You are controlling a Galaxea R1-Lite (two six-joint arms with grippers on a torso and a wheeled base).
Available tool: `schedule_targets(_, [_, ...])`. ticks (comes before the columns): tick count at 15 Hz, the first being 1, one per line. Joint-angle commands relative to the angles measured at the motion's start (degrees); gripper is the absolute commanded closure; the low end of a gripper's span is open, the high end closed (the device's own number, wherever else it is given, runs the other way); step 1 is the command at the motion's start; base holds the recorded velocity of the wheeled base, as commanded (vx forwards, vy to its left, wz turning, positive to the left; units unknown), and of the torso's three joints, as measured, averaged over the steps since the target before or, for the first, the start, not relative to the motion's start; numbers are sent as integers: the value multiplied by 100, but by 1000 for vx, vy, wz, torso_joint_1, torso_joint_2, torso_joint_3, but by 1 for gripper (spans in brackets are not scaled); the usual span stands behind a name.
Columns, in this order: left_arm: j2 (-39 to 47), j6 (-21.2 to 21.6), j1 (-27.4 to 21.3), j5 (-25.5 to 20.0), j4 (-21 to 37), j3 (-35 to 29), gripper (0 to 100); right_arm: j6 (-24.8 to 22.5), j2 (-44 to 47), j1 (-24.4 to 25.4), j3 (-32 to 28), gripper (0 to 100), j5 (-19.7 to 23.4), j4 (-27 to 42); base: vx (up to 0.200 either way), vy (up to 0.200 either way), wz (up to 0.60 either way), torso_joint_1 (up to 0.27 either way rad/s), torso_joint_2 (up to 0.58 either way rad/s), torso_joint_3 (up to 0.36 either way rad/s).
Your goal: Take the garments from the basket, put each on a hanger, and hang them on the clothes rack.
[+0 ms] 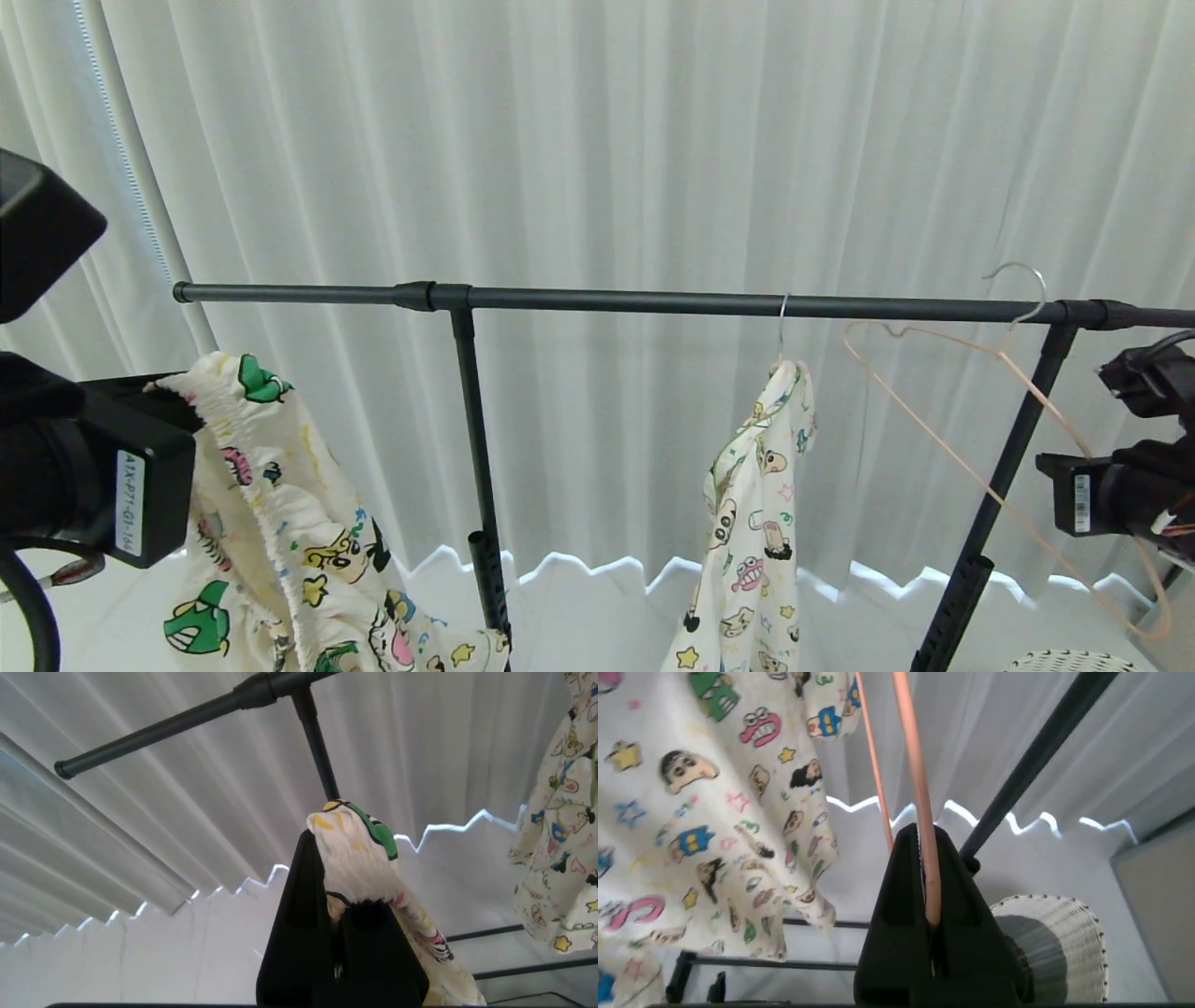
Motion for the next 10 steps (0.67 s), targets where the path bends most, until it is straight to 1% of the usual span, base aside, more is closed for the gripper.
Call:
schedule_targets(1, [-14, -1, -1, 3, -1, -2, 100, -218, -851, 5, 381, 100, 32, 39, -200, 0, 0, -7, 7, -2])
schedule_targets(3, [-23, 8, -1, 3, -1, -2, 100, -437, -1185, 5, 574, 100, 49, 135, -200, 0, 0, -10, -2, 7])
schedule_targets(5, [-31, 16, -1, 3, -1, 6, 100, -569, -1510, 23, 733, 100, 155, 241, -200, 0, 0, 0, 0, 5])
schedule_targets(8, [-23, 16, -9, 3, -1, 15, 100, -622, -1923, 102, 803, 100, 252, 610, -200, 0, 0, 1, 4, 2])
schedule_targets(10, [-23, 16, -9, 3, -1, 85, 100, -622, -2389, 488, 785, 100, 550, 1023, -200, 0, 0, 2, 0, 5])
